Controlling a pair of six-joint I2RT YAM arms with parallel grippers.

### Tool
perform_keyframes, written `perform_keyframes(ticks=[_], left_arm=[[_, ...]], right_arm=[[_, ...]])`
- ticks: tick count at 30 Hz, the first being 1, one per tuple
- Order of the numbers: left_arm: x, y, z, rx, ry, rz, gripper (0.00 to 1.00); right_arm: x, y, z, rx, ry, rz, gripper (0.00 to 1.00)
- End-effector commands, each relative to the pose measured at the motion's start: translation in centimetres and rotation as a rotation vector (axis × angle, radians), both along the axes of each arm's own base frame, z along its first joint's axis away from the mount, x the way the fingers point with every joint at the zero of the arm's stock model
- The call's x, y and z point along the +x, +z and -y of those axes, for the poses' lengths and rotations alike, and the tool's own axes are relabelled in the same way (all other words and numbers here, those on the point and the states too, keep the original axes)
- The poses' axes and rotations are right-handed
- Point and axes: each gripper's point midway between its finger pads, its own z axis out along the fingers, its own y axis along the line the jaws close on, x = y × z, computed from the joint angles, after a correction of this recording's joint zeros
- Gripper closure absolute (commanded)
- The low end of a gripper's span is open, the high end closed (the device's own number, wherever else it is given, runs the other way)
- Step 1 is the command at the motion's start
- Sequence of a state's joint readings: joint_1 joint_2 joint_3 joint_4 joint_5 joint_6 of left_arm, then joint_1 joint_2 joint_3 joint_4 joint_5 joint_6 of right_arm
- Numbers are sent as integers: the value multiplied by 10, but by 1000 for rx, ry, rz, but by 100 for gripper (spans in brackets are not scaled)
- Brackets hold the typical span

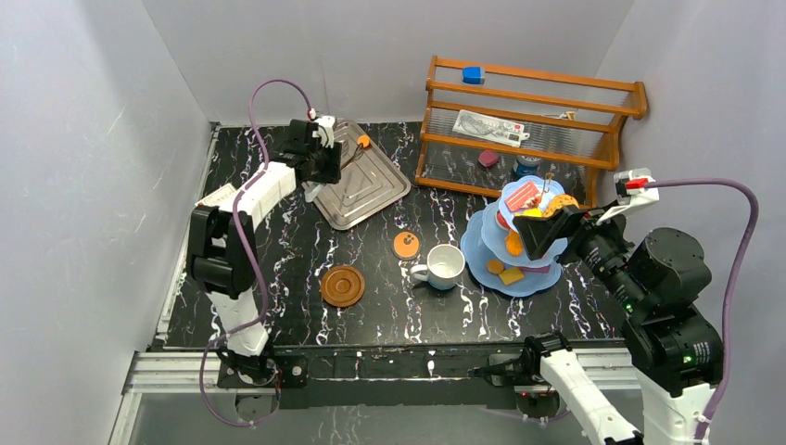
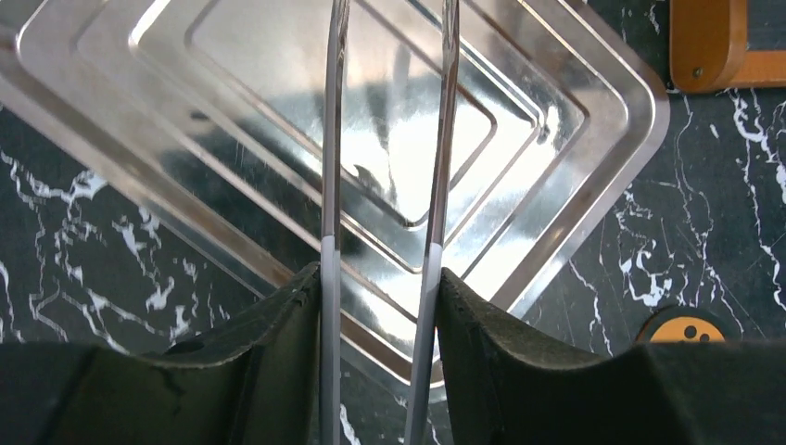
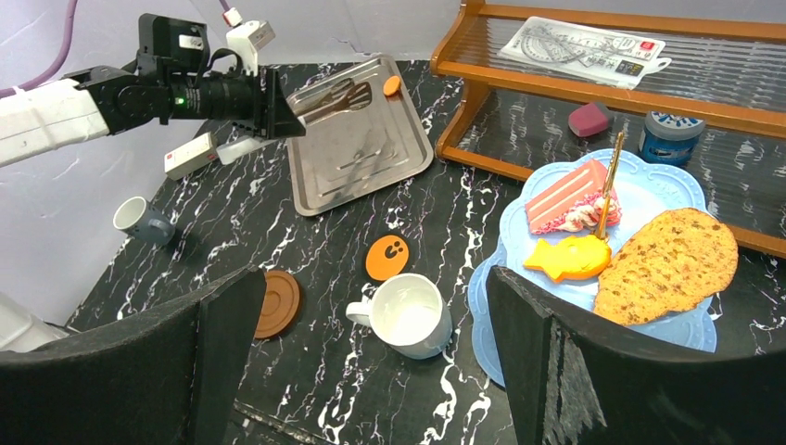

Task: Serve the afternoon tea
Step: Pick up the desert from the tray.

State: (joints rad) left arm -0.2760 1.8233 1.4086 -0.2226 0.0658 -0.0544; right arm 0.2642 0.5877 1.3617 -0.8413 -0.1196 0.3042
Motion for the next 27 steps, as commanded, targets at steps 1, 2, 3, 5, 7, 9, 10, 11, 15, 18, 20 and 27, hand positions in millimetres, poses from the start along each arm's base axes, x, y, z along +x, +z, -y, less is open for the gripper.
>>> perform_keyframes(ticks=[1, 2, 3, 5, 7, 9, 10, 11, 15, 18, 20, 27], left_arm=[[32, 36, 11, -63, -75, 109, 57], [36, 33, 11, -61, -80, 106, 57], [39, 31, 11, -62, -81, 103, 57], [44, 26, 11, -70, -87, 92, 57], [48, 20, 9, -75, -87, 80, 57], [52, 13, 8, -74, -84, 66, 57], [55, 10, 6, -57, -98, 71, 57], [57, 8, 7, -53, -106, 71, 56], [65, 2, 8, -55, -107, 69, 56], [70, -5, 9, -55, -100, 58, 56], [73, -11, 8, -49, -94, 51, 56], [85, -18, 2, -3, -74, 56, 55]], right_arm=[[3, 25, -4, 21, 15, 61, 1], [3, 26, -4, 22, 14, 65, 1], [4, 27, -3, 22, 11, 66, 1], [5, 28, -3, 22, 10, 65, 1], [6, 29, -4, 22, 11, 62, 1], [7, 29, -3, 20, 5, 60, 1], [8, 29, -3, 19, 3, 60, 1], [8, 30, -3, 18, 6, 64, 1], [8, 32, -5, 13, 17, 74, 1], [9, 30, -5, 11, 16, 70, 1], [10, 30, -5, 8, 17, 70, 1], [10, 32, -3, -1, 11, 81, 1]])
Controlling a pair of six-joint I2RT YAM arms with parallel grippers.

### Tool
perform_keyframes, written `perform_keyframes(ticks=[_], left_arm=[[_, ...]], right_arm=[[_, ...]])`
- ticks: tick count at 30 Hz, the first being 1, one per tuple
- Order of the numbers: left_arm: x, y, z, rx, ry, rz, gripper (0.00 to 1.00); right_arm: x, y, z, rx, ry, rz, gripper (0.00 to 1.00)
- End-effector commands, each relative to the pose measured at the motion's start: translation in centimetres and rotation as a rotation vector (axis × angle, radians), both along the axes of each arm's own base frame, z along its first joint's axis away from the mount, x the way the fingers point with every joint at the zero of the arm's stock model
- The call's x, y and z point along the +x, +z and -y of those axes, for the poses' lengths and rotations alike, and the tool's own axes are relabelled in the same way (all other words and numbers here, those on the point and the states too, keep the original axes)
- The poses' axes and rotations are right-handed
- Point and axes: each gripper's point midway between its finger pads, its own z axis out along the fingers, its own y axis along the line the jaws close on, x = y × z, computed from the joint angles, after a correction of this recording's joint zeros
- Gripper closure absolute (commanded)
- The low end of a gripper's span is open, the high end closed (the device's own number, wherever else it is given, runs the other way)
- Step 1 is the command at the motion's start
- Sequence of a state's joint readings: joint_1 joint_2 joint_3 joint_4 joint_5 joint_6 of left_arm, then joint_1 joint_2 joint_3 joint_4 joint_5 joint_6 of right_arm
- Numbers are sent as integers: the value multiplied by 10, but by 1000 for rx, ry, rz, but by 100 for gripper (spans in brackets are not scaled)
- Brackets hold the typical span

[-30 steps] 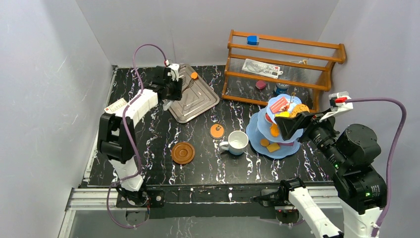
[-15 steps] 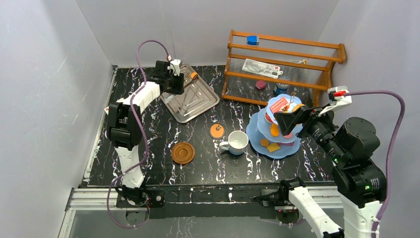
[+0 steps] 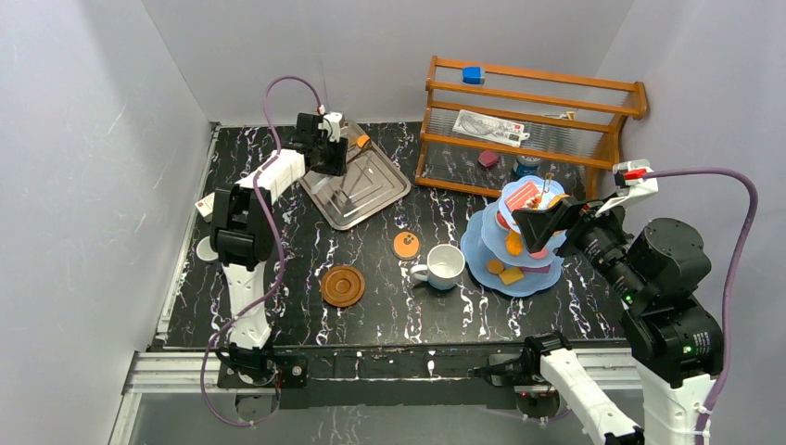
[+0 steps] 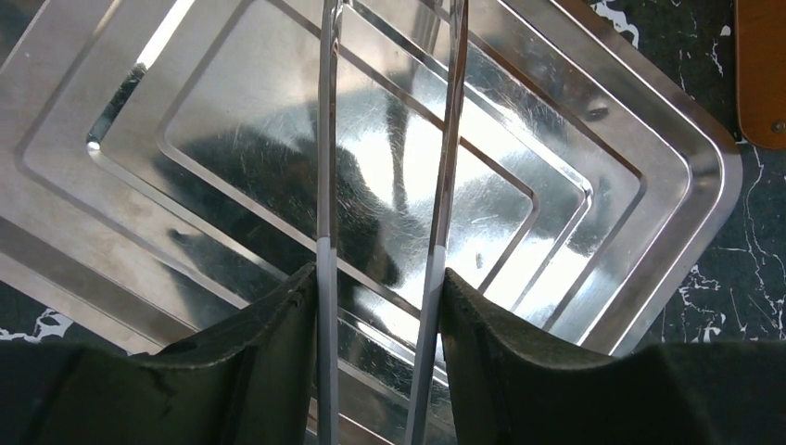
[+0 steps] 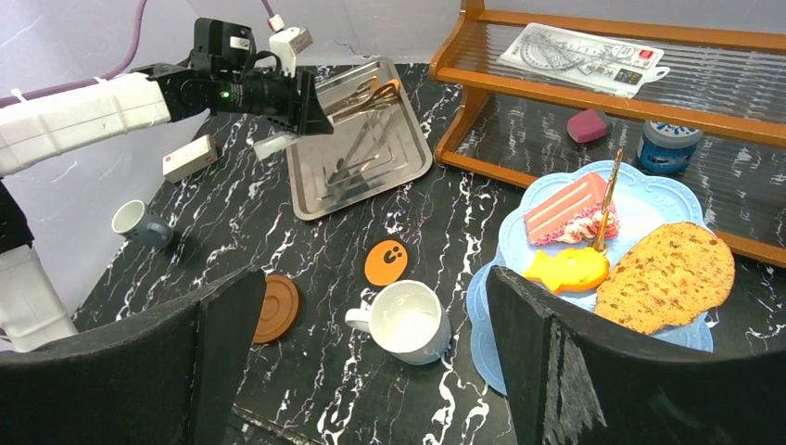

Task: Serve the afternoon tea
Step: Pick up the desert from the tray.

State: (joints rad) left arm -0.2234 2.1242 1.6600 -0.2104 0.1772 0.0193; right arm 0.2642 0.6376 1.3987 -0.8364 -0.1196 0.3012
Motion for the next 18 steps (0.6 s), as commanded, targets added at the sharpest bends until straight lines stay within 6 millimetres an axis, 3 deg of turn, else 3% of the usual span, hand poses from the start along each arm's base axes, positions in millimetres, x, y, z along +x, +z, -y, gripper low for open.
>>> perform_keyframes(ticks=[1, 10, 18], left_arm=[[24, 29, -3, 17, 2, 93, 55], [37, 27, 1, 21, -14, 93, 55], [38, 20, 0, 31, -15, 78, 55]], right_arm=[[1, 25, -1, 1, 11, 87, 1], [2, 27, 0, 3, 7, 97, 1], [3, 29, 0, 3, 4, 97, 1]])
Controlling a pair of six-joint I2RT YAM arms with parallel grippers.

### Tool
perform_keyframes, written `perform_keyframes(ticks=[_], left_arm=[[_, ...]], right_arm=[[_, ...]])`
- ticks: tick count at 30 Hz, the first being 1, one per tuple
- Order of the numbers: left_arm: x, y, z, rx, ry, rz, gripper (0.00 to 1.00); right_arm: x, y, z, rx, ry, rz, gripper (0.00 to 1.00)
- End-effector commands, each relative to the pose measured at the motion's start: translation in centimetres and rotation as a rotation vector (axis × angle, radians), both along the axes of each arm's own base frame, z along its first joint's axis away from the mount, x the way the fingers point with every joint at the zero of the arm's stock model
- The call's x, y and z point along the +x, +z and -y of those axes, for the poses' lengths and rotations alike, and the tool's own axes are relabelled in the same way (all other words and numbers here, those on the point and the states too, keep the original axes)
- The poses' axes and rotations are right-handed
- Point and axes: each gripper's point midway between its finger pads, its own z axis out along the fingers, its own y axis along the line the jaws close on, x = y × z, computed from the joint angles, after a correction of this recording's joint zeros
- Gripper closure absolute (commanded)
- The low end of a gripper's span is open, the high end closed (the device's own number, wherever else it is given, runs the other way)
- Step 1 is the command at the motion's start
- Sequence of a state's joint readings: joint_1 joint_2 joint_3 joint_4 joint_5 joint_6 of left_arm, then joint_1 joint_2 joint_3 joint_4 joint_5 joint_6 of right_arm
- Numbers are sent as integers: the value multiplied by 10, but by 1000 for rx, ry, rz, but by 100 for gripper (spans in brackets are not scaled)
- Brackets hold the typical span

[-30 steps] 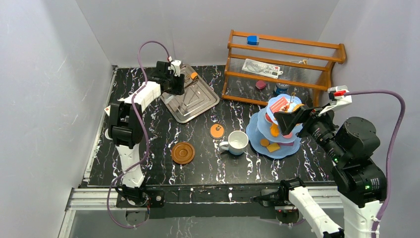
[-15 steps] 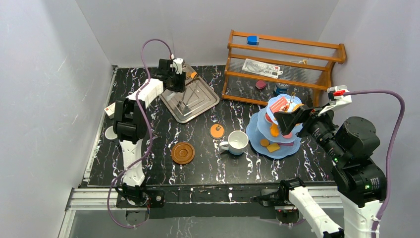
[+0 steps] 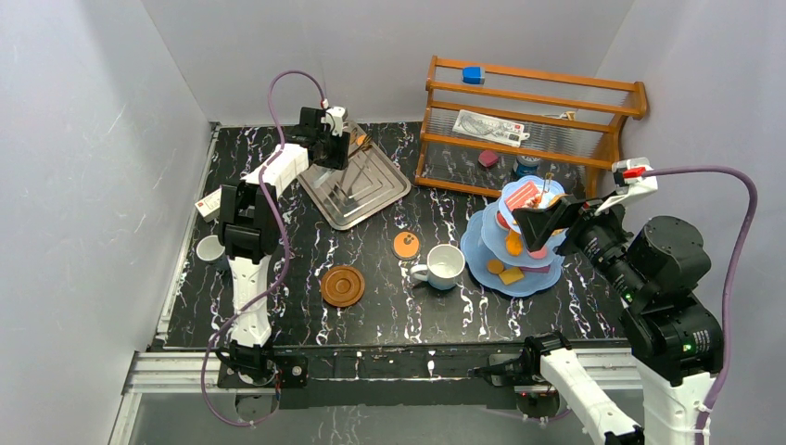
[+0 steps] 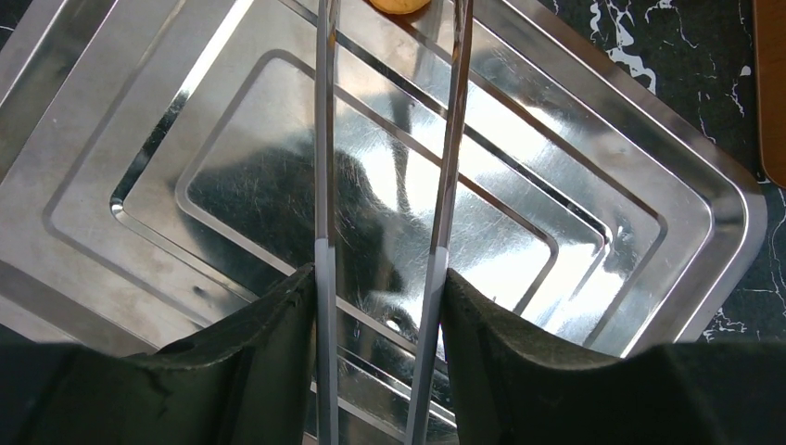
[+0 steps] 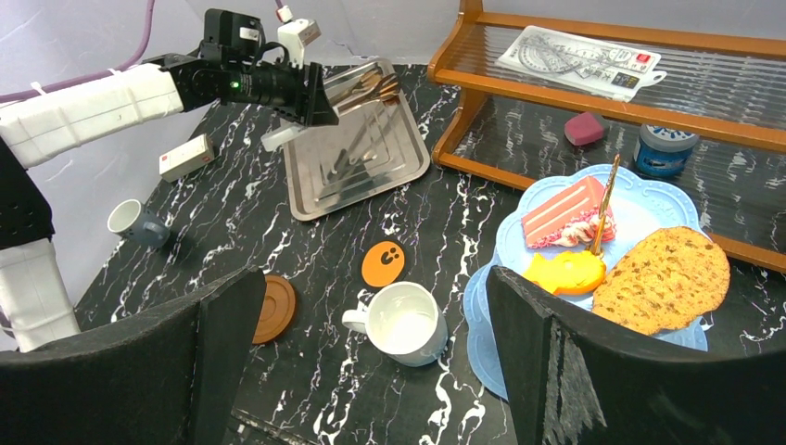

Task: Serve the afternoon tea
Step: Pick up the desert from the tray.

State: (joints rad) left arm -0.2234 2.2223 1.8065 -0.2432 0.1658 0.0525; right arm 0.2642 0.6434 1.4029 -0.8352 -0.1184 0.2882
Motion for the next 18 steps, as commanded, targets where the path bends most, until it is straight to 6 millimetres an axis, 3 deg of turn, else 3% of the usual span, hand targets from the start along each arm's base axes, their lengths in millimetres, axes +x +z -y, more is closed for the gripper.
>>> perform_keyframes(ticks=[1, 9, 18], left_arm=[[10, 20, -3, 7, -3, 50, 55], [3, 27, -4, 9, -13, 54, 65], [-6, 35, -8, 13, -6, 62, 67]], right_arm=[[2, 30, -1, 16, 3, 92, 1], [2, 30, -2, 22, 8, 92, 1], [-2, 33, 0, 30, 4, 101, 1]])
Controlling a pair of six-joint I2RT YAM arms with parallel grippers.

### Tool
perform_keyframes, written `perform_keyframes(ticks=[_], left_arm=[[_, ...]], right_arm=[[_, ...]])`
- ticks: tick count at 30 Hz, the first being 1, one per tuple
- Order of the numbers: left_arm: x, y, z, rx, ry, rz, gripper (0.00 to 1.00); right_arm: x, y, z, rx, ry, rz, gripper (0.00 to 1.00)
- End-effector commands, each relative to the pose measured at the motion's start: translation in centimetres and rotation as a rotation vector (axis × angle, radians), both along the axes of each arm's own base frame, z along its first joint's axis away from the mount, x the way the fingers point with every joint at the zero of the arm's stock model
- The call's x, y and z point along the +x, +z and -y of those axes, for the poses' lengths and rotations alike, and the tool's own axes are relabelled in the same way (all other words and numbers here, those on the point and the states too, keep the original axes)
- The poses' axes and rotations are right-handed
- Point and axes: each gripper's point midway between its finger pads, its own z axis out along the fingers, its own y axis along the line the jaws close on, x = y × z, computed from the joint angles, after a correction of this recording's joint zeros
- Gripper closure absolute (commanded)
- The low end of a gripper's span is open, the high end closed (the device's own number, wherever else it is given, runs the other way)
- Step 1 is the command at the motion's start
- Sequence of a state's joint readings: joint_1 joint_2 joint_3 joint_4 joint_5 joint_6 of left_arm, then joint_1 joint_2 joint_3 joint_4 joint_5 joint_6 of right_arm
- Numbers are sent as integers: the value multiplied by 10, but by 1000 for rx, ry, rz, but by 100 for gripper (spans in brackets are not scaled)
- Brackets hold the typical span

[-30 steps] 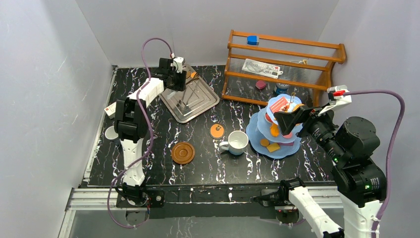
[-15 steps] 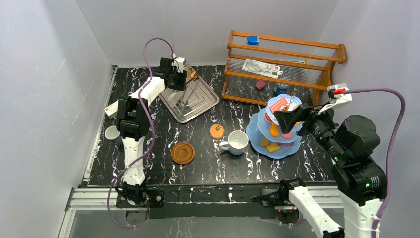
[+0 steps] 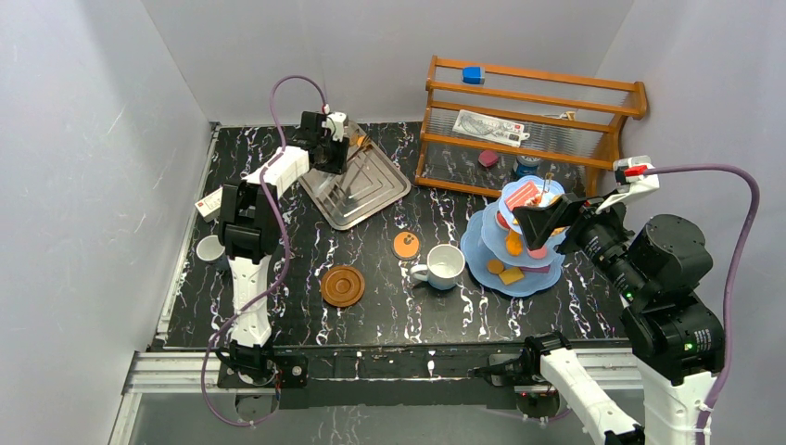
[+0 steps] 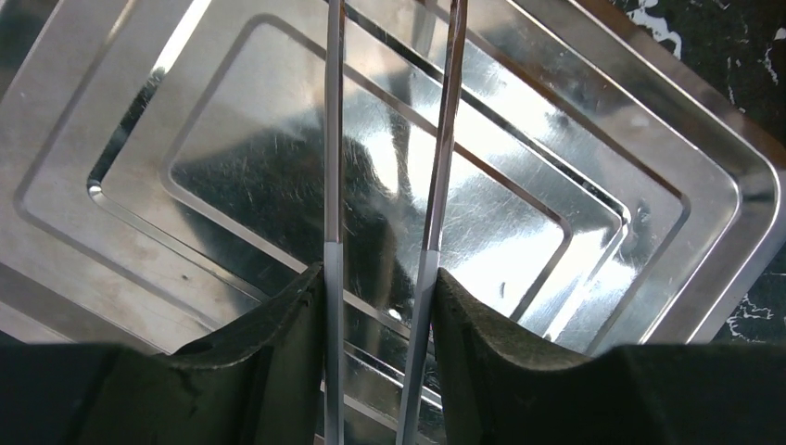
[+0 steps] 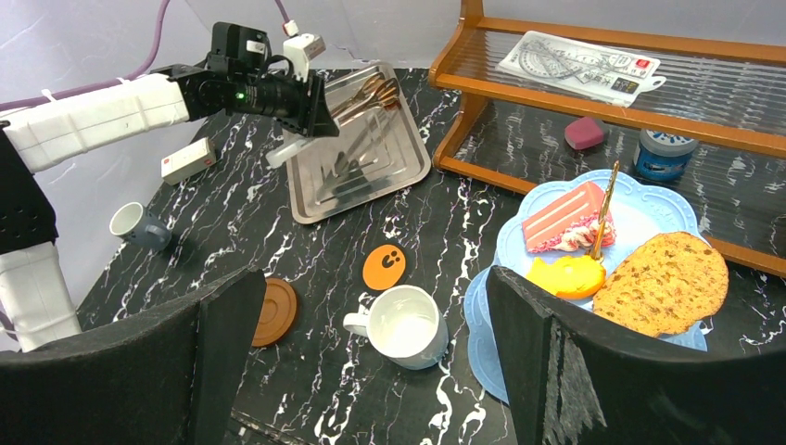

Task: Serve the afternoon tea
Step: Pick up the desert from the tray.

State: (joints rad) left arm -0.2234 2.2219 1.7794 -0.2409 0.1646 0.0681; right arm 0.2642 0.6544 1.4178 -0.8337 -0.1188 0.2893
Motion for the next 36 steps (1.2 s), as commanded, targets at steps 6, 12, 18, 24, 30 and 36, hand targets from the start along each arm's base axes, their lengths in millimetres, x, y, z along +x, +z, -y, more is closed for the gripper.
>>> perform_keyframes(ticks=[6, 12, 18, 24, 30, 36], left_arm=[[-3, 63, -7, -8, 6, 111, 67], [-10, 78, -6, -26, 5, 126, 67], [-22, 92, -9, -24, 9, 127, 67], [-50, 97, -9, -58, 6, 95, 67], [-85, 109, 10, -146, -63, 70, 68], [-116, 127, 39, -193, -159, 77, 70]], right_arm=[[-5, 27, 2, 28, -7, 86, 1], [-11, 31, 3, 36, -3, 102, 1], [-12, 30, 2, 37, 3, 92, 1], [-12, 28, 3, 36, -3, 94, 1], [-12, 30, 3, 22, 3, 93, 1], [-13, 31, 4, 21, 0, 97, 1]])
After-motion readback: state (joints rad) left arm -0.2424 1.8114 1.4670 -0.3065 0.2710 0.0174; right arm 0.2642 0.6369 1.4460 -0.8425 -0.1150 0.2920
